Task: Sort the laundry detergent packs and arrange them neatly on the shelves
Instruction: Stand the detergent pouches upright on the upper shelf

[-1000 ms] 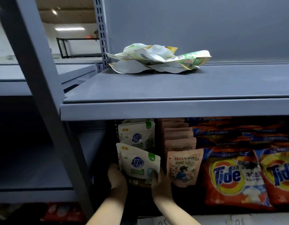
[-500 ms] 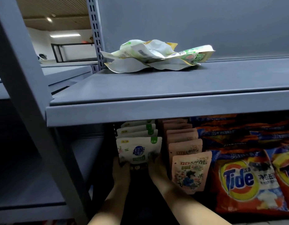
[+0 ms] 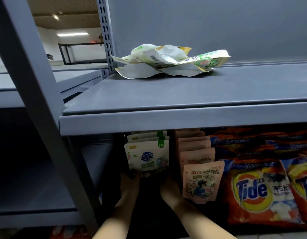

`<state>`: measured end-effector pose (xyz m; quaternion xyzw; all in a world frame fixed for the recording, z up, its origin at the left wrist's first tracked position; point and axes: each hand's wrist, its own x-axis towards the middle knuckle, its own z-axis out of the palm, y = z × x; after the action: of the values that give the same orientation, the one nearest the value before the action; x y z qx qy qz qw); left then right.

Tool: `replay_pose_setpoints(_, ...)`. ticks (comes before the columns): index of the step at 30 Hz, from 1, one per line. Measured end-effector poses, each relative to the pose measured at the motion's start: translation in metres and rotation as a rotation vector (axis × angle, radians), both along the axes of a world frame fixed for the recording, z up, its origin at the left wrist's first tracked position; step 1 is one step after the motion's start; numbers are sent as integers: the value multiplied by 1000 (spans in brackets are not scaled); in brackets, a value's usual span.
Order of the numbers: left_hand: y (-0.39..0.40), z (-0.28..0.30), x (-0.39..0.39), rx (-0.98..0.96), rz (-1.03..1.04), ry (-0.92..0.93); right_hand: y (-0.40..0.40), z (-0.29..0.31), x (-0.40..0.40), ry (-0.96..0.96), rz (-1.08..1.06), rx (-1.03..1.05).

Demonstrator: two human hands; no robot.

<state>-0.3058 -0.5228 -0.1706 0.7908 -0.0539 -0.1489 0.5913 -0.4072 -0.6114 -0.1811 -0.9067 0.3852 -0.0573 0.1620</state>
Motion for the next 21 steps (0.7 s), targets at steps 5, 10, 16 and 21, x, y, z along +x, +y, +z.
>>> replay_pose_setpoints(5,13,9,-9,251,-170,-61,14,12,-21,-193,23,145)
replay_pose_setpoints(10,32,44,-39,384,-136,-159,26,45,-42,-188,97,287)
replay_pose_setpoints(16,58,103,-98,434,-91,-225,40,105,-93,-117,137,284)
replay_pose_setpoints(21,77,171,-169,406,11,-470,55,166,-152,-351,165,-4)
